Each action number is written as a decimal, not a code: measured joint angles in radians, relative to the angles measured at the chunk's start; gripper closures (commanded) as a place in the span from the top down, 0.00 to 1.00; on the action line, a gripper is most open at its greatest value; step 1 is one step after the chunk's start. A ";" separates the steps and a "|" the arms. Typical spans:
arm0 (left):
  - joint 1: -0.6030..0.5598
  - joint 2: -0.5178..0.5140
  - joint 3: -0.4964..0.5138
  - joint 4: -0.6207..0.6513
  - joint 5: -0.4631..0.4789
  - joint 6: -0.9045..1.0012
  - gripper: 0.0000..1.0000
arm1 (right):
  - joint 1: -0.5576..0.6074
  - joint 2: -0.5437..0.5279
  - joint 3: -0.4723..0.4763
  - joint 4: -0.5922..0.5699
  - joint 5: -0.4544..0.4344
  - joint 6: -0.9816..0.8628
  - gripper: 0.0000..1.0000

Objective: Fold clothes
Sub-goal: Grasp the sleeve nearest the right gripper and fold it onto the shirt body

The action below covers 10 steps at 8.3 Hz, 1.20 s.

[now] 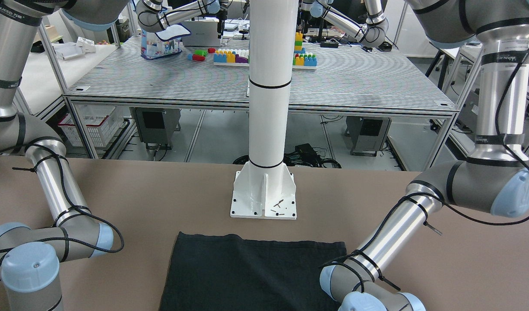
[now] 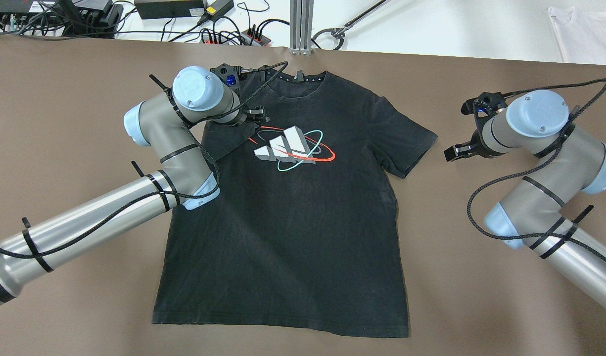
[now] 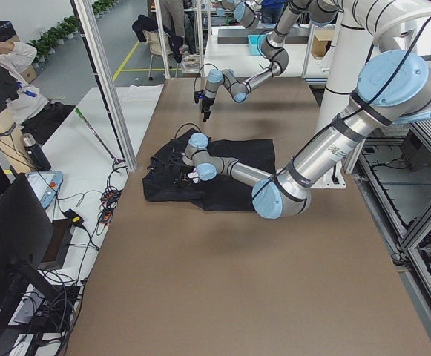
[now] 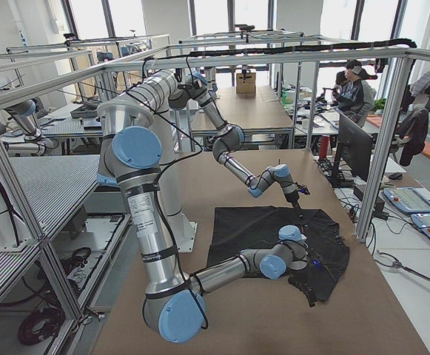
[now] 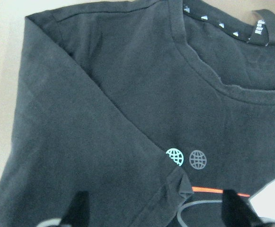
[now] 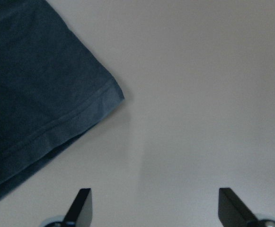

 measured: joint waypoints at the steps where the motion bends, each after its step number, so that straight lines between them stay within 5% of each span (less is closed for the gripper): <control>1: 0.000 0.001 0.000 -0.001 0.000 0.000 1.00 | 0.000 0.026 -0.049 0.045 0.001 0.039 0.92; 6: 0.004 0.009 -0.014 -0.003 0.002 -0.001 1.00 | -0.003 0.161 -0.304 0.251 0.002 0.201 0.79; 7: 0.005 0.009 -0.015 -0.003 0.003 -0.001 1.00 | -0.003 0.173 -0.345 0.299 0.001 0.218 0.69; 9: 0.006 0.009 -0.016 -0.001 0.004 -0.001 1.00 | -0.004 0.182 -0.390 0.357 0.001 0.249 0.31; 10: 0.006 0.009 -0.016 -0.001 0.004 0.000 1.00 | -0.005 0.182 -0.396 0.365 0.000 0.255 0.04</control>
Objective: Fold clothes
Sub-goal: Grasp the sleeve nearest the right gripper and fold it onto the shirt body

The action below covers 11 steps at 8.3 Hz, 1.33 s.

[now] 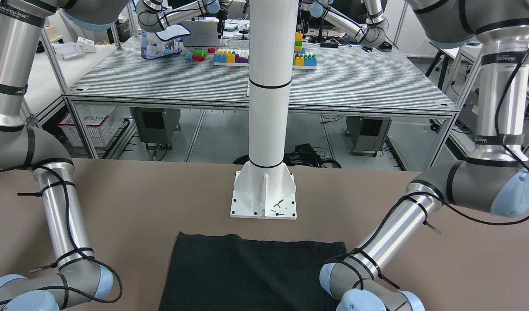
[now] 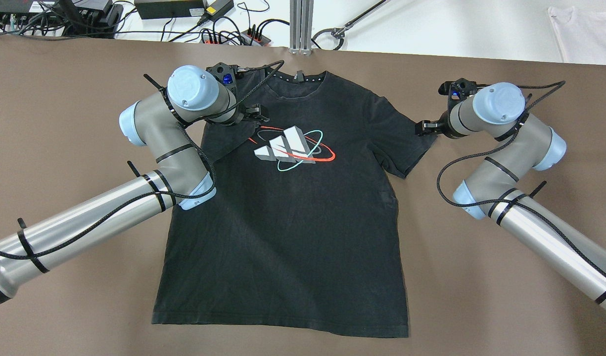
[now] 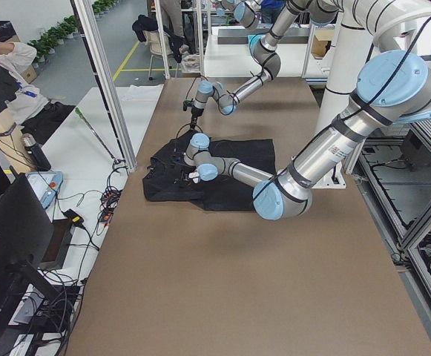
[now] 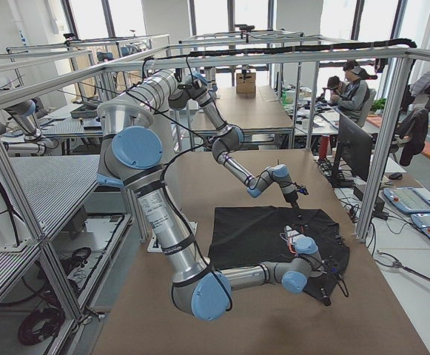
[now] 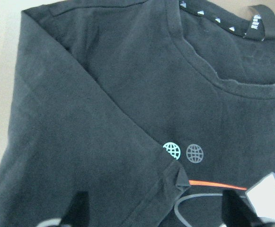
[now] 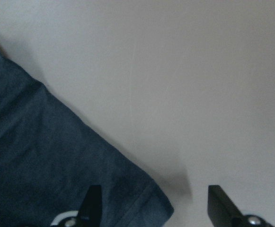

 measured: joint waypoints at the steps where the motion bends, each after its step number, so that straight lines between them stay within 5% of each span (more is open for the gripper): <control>1: 0.000 0.000 0.000 0.000 0.000 0.000 1.00 | 0.000 0.000 -0.002 0.004 0.000 0.003 0.00; 7: -0.001 0.002 0.000 0.000 -0.001 0.002 1.00 | -0.002 0.023 0.035 -0.023 -0.004 0.042 0.00; 11: -0.005 0.023 0.000 -0.001 0.001 0.040 1.00 | -0.092 0.204 0.039 -0.206 -0.129 0.246 0.00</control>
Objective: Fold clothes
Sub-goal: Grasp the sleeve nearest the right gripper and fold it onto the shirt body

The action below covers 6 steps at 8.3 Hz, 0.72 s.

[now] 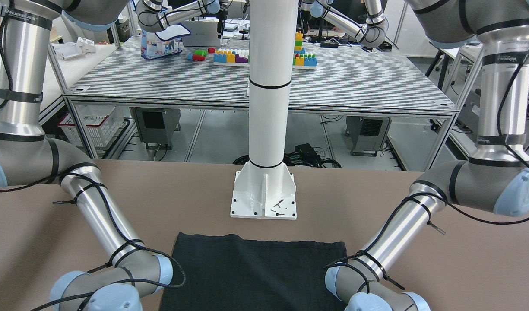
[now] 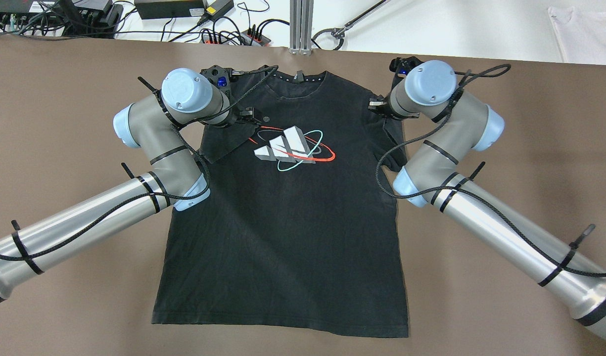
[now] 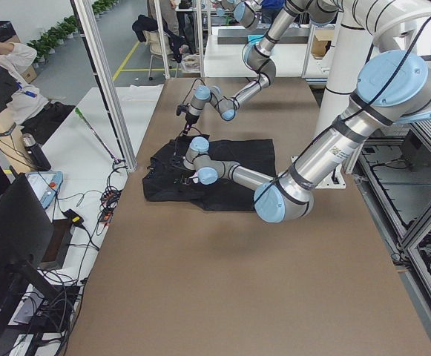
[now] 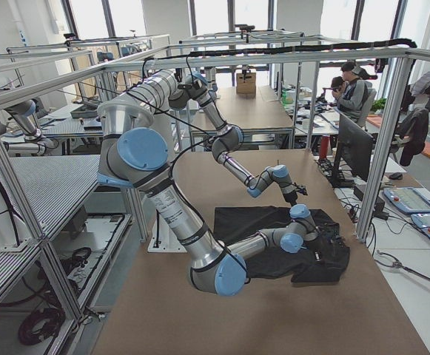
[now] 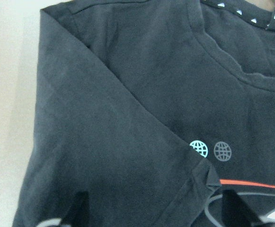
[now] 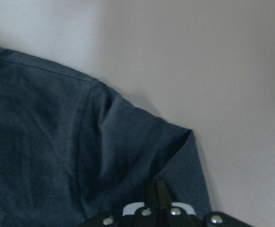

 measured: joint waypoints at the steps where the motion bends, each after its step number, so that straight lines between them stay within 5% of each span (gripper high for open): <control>1: 0.000 0.001 0.000 0.000 0.000 0.001 1.00 | -0.025 0.025 -0.003 -0.013 -0.024 0.031 0.00; 6: 0.001 0.007 -0.001 -0.001 0.000 0.003 1.00 | -0.083 0.136 -0.109 -0.038 -0.102 0.103 0.00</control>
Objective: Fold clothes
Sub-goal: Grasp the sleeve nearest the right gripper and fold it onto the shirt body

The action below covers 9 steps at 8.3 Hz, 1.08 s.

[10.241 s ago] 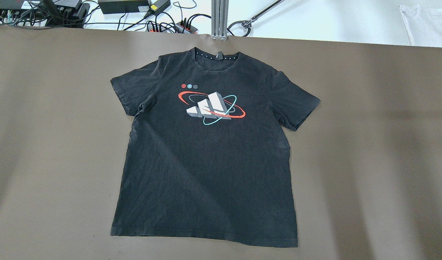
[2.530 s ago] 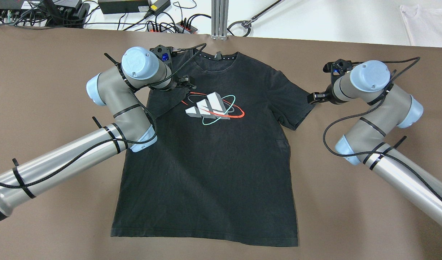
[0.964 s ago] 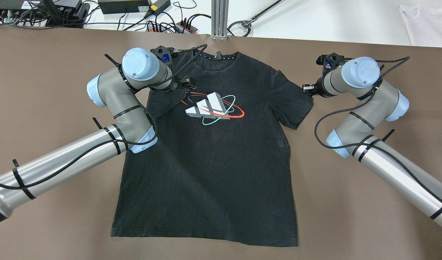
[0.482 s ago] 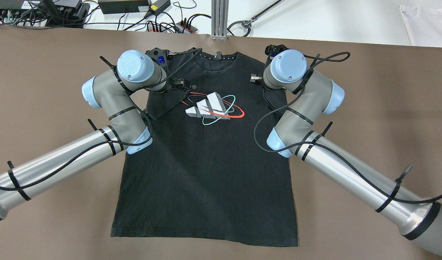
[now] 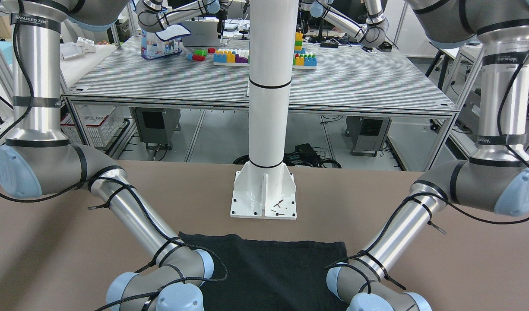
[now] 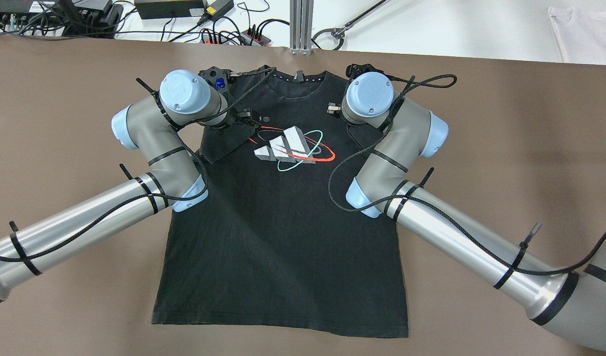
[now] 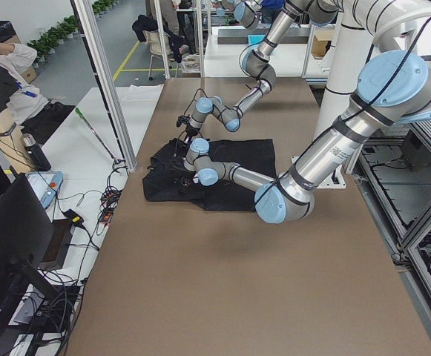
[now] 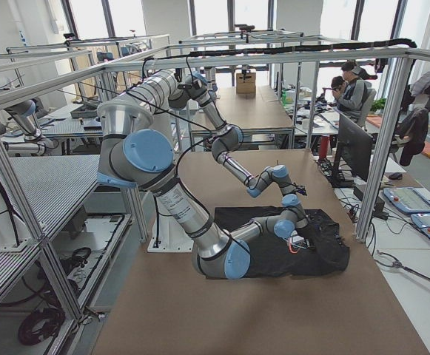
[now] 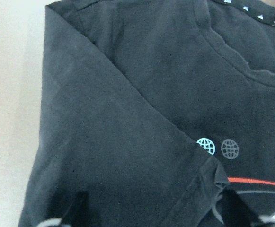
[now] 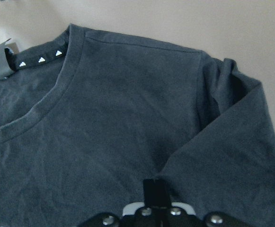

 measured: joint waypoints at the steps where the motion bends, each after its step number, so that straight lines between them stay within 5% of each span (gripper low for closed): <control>1: 0.000 0.000 0.000 0.000 0.000 0.000 1.00 | -0.002 0.027 -0.037 0.000 -0.013 0.016 0.00; 3: -0.001 0.001 0.000 0.000 -0.001 0.000 1.00 | -0.005 0.065 -0.082 -0.001 -0.025 0.044 0.06; 4: -0.001 0.001 0.000 0.000 -0.001 0.000 1.00 | -0.008 0.074 -0.091 -0.002 -0.029 0.054 0.78; 5: -0.001 0.001 -0.001 -0.001 -0.002 -0.001 1.00 | -0.011 0.079 -0.097 -0.002 -0.034 0.068 0.94; 9: -0.001 0.009 -0.063 0.002 -0.023 -0.011 1.00 | -0.022 0.047 -0.018 -0.012 -0.048 0.042 0.95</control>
